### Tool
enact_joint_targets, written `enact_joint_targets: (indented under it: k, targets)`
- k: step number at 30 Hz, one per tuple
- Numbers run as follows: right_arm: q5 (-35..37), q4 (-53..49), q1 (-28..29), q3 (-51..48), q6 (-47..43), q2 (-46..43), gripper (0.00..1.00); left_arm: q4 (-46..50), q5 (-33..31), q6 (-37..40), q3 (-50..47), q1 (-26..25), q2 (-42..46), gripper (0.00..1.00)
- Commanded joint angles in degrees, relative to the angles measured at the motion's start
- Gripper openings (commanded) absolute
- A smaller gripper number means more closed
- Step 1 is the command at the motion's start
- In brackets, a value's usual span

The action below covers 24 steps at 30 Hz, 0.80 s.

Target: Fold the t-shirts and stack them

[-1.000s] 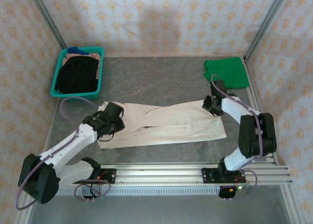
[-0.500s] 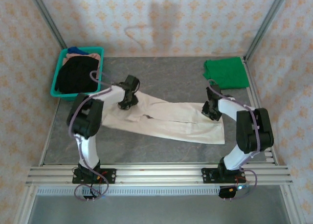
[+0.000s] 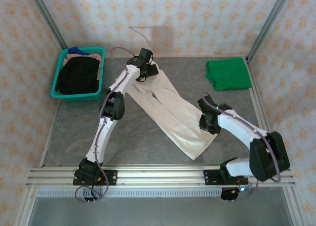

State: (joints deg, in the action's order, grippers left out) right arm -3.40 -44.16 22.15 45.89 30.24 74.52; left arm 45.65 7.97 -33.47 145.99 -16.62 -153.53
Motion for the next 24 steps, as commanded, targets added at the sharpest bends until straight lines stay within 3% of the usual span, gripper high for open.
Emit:
enact_joint_targets:
  k: [1,6,13,17,24]
  targets:
    - [-4.83,4.99,2.14,2.32,-3.05,0.15,0.28,2.28,1.15,1.21,-6.78,-0.21,10.39,1.0]
    - [-4.58,9.37,7.38,6.32,-4.08,10.76,0.29,-5.54,1.43,0.82,-23.7,-0.61,19.85,1.0]
    - [-1.66,9.69,10.76,7.69,-2.16,18.31,0.27,-6.8,5.72,-1.38,-24.58,-0.67,12.67,0.89]
    - [-0.74,8.95,15.3,6.51,2.34,18.47,0.27,-8.92,10.59,-1.64,-21.19,-0.86,6.86,0.85]
    - [-1.26,9.28,24.71,8.83,10.86,22.18,0.27,-3.69,18.68,-0.32,1.2,-2.58,-7.19,0.83]
